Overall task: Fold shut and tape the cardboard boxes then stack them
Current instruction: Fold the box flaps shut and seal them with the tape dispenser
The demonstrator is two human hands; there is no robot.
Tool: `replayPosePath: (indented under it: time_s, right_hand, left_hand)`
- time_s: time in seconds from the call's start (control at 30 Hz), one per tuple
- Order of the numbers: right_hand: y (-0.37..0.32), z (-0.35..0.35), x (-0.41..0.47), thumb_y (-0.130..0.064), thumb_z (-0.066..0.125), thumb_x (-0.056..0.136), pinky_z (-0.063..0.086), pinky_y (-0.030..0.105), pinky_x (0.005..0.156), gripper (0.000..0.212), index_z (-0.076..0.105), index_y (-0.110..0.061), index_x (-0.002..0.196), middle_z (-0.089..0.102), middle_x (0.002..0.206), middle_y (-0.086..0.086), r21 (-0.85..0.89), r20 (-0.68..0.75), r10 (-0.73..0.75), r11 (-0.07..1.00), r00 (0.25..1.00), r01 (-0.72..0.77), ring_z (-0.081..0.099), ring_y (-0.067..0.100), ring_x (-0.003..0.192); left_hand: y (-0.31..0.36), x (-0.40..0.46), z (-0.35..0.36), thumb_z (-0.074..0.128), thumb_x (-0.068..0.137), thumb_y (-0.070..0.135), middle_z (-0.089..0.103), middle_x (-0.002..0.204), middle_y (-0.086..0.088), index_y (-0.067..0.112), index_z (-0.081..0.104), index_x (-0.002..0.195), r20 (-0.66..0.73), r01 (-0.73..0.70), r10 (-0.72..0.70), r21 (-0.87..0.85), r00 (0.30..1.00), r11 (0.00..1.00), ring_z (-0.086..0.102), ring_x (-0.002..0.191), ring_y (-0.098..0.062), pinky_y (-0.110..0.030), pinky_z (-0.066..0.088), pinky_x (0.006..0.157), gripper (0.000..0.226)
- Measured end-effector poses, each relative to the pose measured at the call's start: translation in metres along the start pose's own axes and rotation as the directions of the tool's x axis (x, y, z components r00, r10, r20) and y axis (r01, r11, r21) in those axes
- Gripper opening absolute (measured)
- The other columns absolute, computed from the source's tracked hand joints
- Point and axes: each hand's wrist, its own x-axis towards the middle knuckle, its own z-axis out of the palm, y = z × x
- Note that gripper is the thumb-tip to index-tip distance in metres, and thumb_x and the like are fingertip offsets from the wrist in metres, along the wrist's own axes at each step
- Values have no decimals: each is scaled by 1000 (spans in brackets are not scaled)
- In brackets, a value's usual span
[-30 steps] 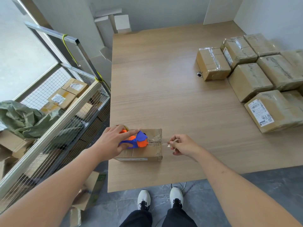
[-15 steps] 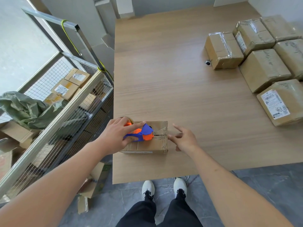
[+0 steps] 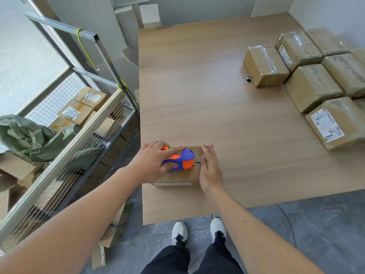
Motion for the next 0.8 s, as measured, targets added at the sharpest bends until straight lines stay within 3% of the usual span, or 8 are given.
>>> replayPosePath:
  time_s: [0.07,0.17,0.27,0.37,0.47,0.6,0.7,0.8]
  right_hand:
    - [2,4,-2,-17,36,111,21,-1,105,45,46,-35,151,17,168,-9,20,-53,-4,1000,999,5,26,-32,127]
    - [10,3,-2,-25,34,110,25,24,121,46,43,-46,150,17,169,-14,-64,-58,-23,998,998,19,20,-13,147]
    - [14,0,1,-30,32,110,25,40,124,47,35,-55,150,17,168,-16,-145,-30,-43,989,999,38,16,0,153]
    - [15,-3,4,-32,30,110,25,46,124,49,29,-61,150,18,168,-16,-226,28,-44,973,999,49,14,4,155]
    - [14,-6,7,-31,31,110,24,46,124,51,28,-64,148,21,168,-15,-249,42,-34,968,999,43,15,4,155]
    - [13,-5,7,-29,31,110,26,42,125,54,25,-70,144,25,166,-16,-257,46,-47,965,998,57,18,1,153]
    - [12,-7,8,-28,31,110,30,42,123,56,23,-75,140,27,165,-17,-307,50,-72,948,996,84,21,1,152]
    - [9,-12,10,-34,29,110,39,46,115,51,23,-68,147,30,165,-14,-446,67,-85,889,994,106,31,12,150]
  left_hand:
    - [0,3,-10,43,101,59,48,113,8,61,16,154,45,-32,31,14,998,999,47,115,-18,-35,33,101,59]
    - [-1,7,-25,38,102,59,58,106,7,70,18,148,144,-47,58,-73,988,996,55,107,-18,-34,39,91,51]
    - [-4,9,-38,41,103,54,57,141,15,74,25,142,273,4,66,-248,960,969,52,127,-19,-44,41,107,46]
    - [-17,7,-46,46,105,46,45,153,23,67,36,143,348,59,68,-342,935,938,43,138,-13,-44,32,117,44]
    - [-47,-7,-50,48,106,40,46,148,29,61,43,142,388,103,62,-390,920,915,43,136,-6,-37,30,115,42]
    - [-98,-39,-49,51,107,33,51,132,45,61,50,138,440,177,50,-458,897,871,46,120,18,-24,30,100,41]
    - [-124,-56,-37,51,108,31,60,129,35,60,51,138,464,248,24,-516,886,820,55,115,12,-27,35,98,42]
    - [-127,-61,-19,52,107,31,63,126,35,61,53,136,466,306,-9,-566,885,766,57,112,13,-27,37,101,41]
